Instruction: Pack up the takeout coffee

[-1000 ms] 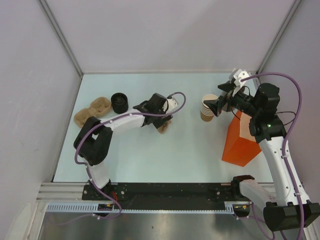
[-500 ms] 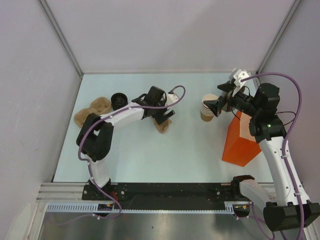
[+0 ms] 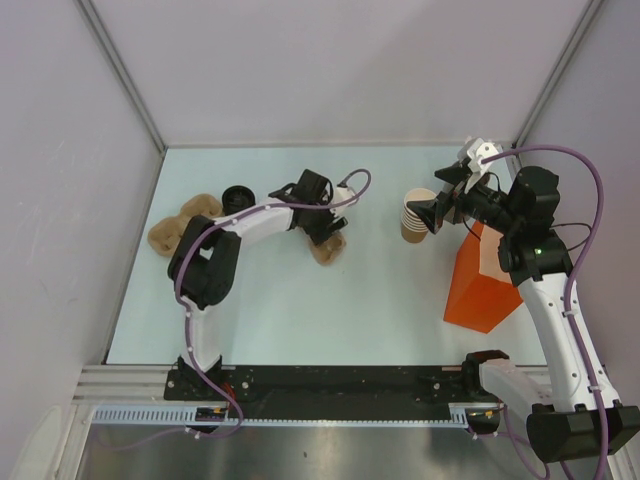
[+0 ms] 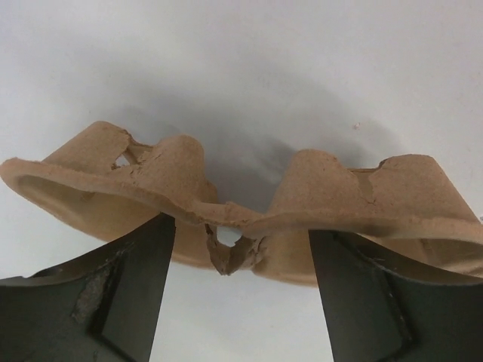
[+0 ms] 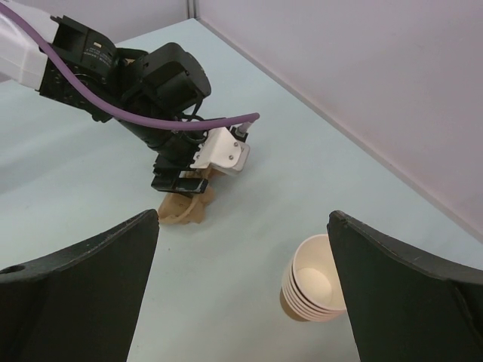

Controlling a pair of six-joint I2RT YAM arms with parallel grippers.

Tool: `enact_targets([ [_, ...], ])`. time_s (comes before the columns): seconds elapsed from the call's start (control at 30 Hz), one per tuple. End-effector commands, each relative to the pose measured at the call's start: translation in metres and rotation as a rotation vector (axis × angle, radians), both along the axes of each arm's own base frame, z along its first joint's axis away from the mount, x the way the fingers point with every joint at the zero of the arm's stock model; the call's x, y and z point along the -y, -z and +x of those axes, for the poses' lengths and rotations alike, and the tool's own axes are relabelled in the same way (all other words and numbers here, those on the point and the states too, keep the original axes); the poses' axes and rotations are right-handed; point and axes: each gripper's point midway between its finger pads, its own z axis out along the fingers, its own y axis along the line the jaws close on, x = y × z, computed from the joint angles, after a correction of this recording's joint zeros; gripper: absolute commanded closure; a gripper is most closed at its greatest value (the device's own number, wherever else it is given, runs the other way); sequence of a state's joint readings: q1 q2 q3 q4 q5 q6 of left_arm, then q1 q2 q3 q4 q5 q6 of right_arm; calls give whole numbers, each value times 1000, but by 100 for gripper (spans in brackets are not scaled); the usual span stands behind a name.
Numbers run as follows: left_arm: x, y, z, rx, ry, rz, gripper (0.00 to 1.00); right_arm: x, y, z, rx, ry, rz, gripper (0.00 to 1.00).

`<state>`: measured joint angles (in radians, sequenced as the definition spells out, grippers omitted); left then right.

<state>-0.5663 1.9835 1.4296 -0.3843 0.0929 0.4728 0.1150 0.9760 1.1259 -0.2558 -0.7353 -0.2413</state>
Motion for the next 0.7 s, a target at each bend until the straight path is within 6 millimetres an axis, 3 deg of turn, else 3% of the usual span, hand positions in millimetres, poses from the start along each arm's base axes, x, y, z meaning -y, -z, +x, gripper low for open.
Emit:
enact_targets([
  [0.0, 14, -12, 10, 19, 46, -37, 27, -3, -10, -4, 50, -18, 3, 0],
  [0.13, 18, -14, 15, 25, 56, -38, 47, -3, -9, -3, 49, -18, 0, 0],
  [0.37, 23, -21, 17, 9, 94, -30, 47, -3, -10, -5, 53, -18, 0, 0],
  [0.47, 27, -26, 19, 8, 114, -37, 39, -2, -10, -4, 53, -17, 0, 0],
  [0.67, 25, -15, 20, -13, 113, -4, 34, -3, -11, -5, 58, -19, -1, 0],
])
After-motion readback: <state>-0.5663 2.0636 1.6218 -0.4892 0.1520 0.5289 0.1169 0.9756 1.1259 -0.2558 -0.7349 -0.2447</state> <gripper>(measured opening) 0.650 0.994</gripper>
